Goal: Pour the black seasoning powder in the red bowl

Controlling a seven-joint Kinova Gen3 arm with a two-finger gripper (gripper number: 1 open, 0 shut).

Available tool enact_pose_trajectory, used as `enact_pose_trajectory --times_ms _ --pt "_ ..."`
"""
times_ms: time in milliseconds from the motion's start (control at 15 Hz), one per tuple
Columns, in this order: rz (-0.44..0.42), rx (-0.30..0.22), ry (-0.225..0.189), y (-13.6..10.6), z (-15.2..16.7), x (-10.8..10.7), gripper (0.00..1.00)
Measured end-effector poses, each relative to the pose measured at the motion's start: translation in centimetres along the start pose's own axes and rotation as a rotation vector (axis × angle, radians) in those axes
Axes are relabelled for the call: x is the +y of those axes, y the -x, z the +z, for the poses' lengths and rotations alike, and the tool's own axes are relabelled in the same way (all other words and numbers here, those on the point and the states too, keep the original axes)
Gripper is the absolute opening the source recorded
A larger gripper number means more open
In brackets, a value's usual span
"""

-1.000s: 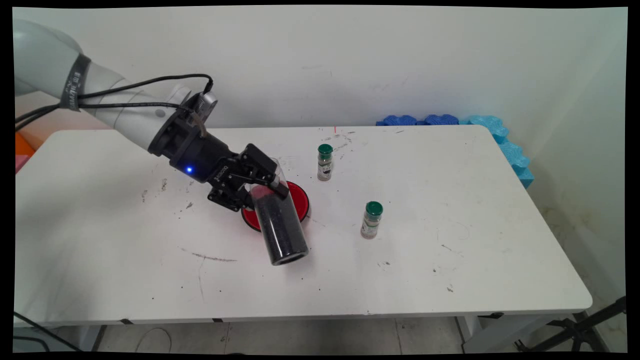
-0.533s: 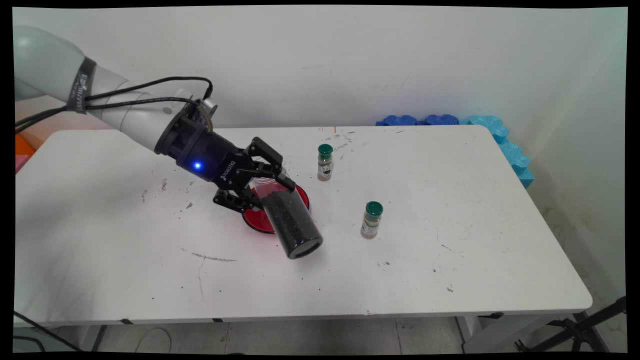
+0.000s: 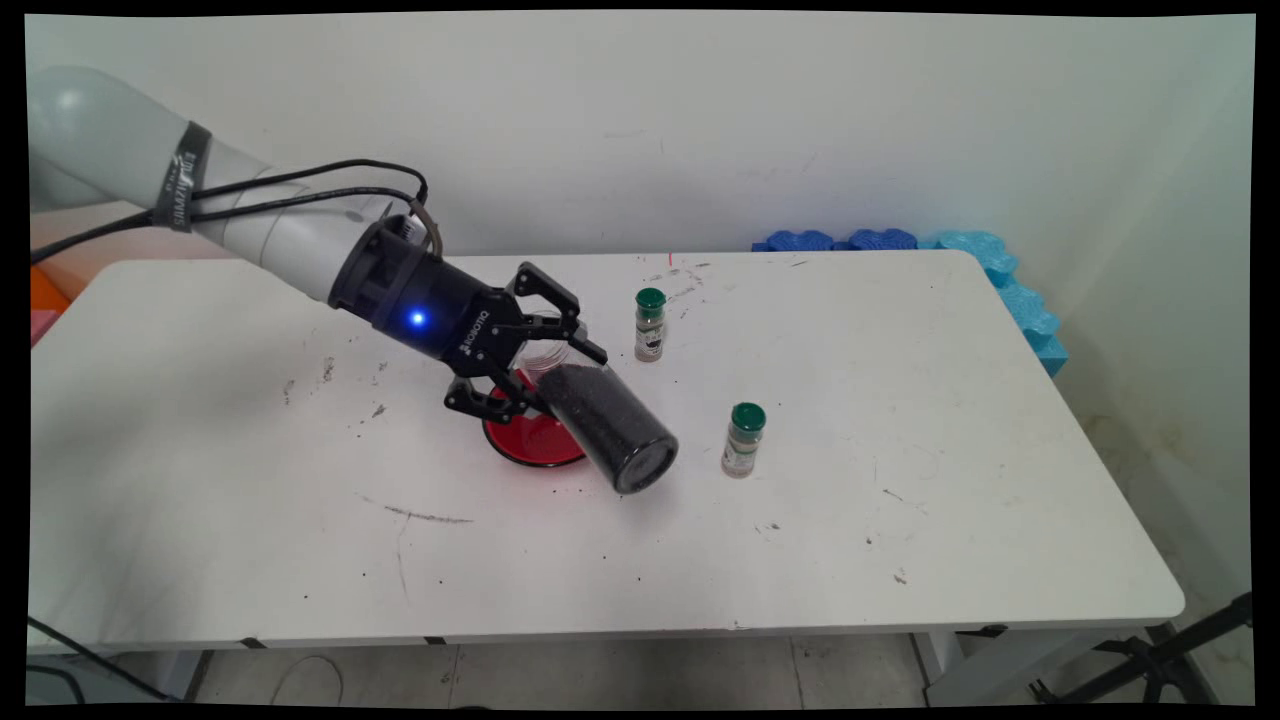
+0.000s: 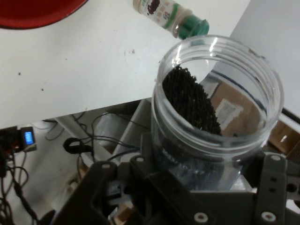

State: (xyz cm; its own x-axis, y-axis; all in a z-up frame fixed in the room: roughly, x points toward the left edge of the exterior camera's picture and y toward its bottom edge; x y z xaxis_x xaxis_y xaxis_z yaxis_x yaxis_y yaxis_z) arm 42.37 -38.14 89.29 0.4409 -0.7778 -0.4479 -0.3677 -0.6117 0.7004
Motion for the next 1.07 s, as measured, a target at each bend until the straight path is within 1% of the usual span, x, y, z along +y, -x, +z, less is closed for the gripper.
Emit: enact_pose_trajectory --times_ms 600,1067 --pt "-0.199 0.01 0.047 -0.6 0.7 -0.4 0.0" --pt "-0.312 0.018 0.088 -0.7 1.1 -0.5 0.0"
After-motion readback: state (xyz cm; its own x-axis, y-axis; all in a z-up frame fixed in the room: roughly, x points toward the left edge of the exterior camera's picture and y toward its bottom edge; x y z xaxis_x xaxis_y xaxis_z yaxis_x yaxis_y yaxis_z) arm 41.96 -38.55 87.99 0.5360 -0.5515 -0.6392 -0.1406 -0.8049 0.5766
